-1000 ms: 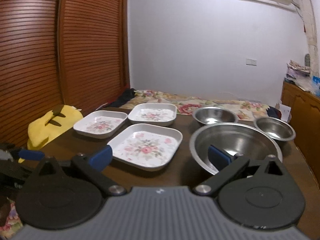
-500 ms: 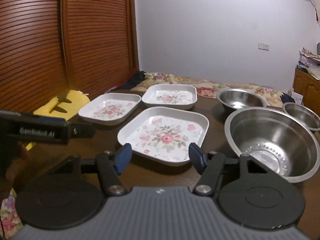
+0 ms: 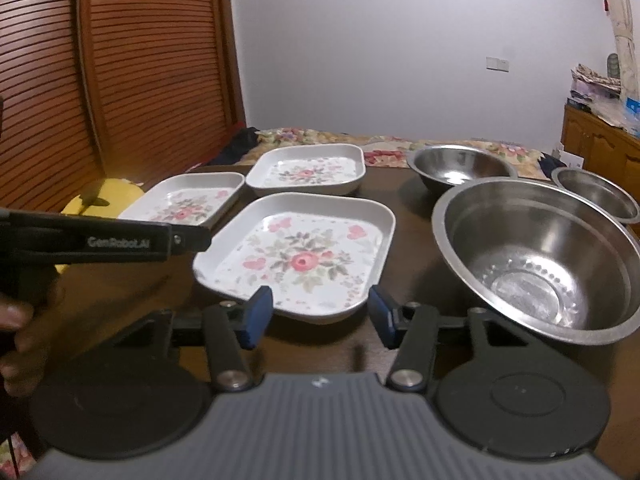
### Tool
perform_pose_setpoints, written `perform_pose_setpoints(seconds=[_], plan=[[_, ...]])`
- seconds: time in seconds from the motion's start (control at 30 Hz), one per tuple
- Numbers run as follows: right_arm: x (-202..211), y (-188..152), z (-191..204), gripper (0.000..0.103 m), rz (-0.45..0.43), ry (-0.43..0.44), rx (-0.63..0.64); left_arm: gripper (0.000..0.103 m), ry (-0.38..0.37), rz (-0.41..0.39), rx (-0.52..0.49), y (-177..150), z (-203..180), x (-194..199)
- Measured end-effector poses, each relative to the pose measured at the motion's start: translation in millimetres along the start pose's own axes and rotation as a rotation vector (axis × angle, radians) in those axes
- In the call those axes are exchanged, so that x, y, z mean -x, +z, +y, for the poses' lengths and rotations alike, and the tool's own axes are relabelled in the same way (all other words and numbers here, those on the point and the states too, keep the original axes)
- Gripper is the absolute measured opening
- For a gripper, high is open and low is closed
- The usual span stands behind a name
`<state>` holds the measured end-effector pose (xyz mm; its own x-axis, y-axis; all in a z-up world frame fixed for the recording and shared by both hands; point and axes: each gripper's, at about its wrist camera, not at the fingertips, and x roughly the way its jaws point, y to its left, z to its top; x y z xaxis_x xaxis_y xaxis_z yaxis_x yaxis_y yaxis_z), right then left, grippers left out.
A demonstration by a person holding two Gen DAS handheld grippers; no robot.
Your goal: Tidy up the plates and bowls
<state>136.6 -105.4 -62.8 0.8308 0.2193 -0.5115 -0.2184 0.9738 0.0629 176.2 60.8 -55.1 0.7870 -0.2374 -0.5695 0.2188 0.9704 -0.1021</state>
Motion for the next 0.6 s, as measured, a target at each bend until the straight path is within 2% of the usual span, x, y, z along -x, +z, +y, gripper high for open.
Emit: perform_pose_setpoints(seconds=[0.23,0.43,0.6], plan=[[-7,1,-3,0.048,0.012,-0.026,-0.025,0.032,-0.006,0.035,-0.003,-1,-1,-15],[-9,2,-2,0.044,0.007,-0.037,-0.028,0.021,-0.003,0.065,0.003,-4,1,-24],[-14,3,-2,0.043,0.004,-0.049,-0.032,0.02,0.001,0.06,0.012,-4,3,-26]])
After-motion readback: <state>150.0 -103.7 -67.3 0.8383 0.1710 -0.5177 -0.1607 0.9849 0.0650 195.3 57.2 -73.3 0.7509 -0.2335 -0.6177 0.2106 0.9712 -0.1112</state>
